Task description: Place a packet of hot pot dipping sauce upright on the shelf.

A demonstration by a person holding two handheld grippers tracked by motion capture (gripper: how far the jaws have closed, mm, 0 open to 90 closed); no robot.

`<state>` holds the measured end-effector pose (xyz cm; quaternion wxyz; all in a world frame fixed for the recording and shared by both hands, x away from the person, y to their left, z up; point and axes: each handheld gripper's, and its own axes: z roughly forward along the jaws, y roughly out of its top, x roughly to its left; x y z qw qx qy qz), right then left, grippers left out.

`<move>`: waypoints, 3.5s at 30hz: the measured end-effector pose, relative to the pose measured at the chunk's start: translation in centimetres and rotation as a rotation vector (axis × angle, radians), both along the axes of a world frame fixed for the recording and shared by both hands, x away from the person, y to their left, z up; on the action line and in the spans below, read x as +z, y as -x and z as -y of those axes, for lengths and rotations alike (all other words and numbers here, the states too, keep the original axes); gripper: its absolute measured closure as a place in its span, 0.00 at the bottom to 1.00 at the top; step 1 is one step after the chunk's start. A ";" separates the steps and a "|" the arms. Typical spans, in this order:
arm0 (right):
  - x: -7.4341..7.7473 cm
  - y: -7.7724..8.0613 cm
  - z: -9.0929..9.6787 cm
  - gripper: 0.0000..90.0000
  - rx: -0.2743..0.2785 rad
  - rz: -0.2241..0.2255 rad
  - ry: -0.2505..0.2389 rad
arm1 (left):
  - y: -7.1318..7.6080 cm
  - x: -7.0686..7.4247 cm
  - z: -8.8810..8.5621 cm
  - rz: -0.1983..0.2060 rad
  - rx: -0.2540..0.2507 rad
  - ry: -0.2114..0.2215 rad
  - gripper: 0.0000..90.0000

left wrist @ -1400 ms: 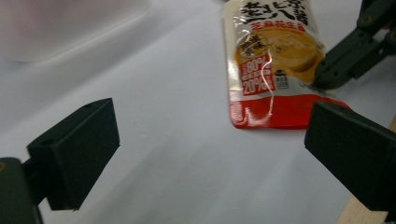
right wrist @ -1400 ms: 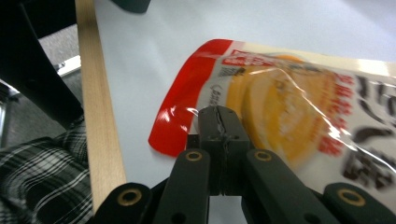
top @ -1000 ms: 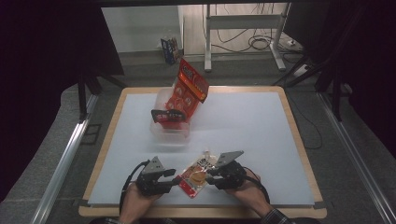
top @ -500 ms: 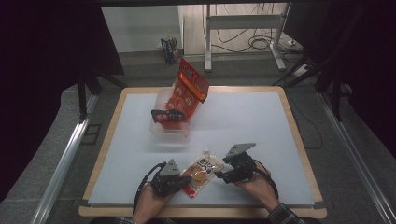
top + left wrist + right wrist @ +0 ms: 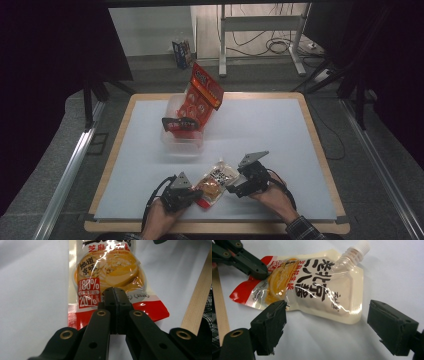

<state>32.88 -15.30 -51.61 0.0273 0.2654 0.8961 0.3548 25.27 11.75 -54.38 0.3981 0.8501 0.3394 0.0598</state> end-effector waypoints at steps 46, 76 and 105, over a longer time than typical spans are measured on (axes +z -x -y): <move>1.9 -1.7 -3.8 0.85 0.112 -0.215 -0.178 | 0.3 0.3 -0.6 0.020 -0.051 -0.002 0.86; 10.0 -3.9 -1.2 0.98 0.031 0.052 -0.125 | 0.6 1.2 -1.9 0.066 -0.001 0.015 0.16; 12.9 -7.6 -5.2 0.98 0.076 0.133 -0.048 | 0.6 1.2 -2.2 0.083 0.023 -0.029 0.04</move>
